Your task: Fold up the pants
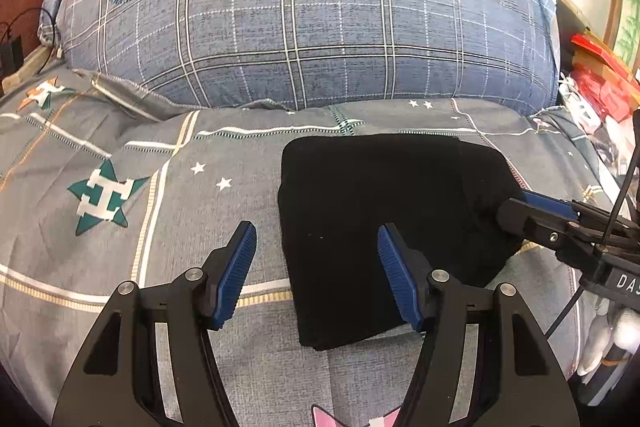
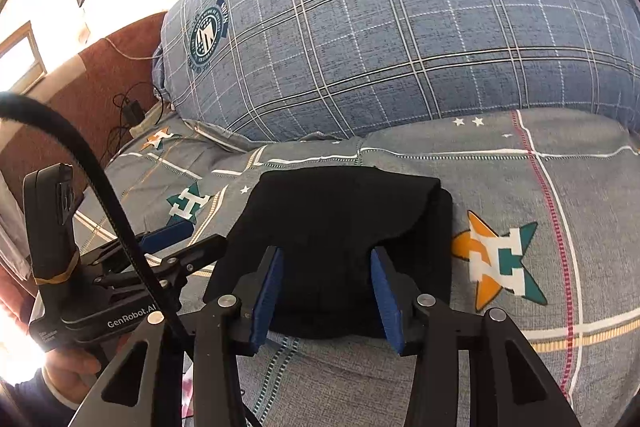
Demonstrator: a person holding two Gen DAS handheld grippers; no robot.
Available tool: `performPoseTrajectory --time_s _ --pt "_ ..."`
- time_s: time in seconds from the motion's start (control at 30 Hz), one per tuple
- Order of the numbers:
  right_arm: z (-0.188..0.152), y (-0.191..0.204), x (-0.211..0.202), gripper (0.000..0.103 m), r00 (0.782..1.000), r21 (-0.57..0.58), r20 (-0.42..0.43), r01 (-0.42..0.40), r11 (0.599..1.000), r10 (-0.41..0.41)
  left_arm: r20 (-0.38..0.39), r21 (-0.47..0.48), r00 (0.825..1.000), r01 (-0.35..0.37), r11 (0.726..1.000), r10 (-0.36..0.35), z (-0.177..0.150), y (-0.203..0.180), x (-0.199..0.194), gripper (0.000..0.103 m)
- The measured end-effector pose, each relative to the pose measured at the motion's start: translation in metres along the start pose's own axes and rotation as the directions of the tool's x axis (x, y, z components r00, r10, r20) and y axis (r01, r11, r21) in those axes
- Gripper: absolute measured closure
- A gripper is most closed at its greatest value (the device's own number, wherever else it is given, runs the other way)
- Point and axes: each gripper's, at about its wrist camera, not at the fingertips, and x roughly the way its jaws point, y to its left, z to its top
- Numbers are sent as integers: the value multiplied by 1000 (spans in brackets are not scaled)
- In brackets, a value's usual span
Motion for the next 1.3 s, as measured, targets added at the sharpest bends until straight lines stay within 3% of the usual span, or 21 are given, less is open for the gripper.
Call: performPoseTrajectory --time_s 0.13,0.23,0.83,0.97,1.3 --pt "6 4 12 53 999 -37 -28 16 999 -17 -17 -12 1000 -5 1000 5 -2 3 5 41" --pt "9 0 20 53 997 -52 -47 51 997 -54 -22 -20 1000 -6 1000 6 -4 5 8 41" --pt "6 -30 23 52 994 7 -61 90 996 -90 -27 -60 1000 -9 998 8 -3 16 15 39" --pt "7 -35 25 43 993 9 -68 101 995 -101 -32 -74 999 -18 997 15 -3 22 16 39" --pt "7 -54 36 34 994 83 -94 66 994 -58 -52 -112 999 0 994 -5 -5 32 25 39"
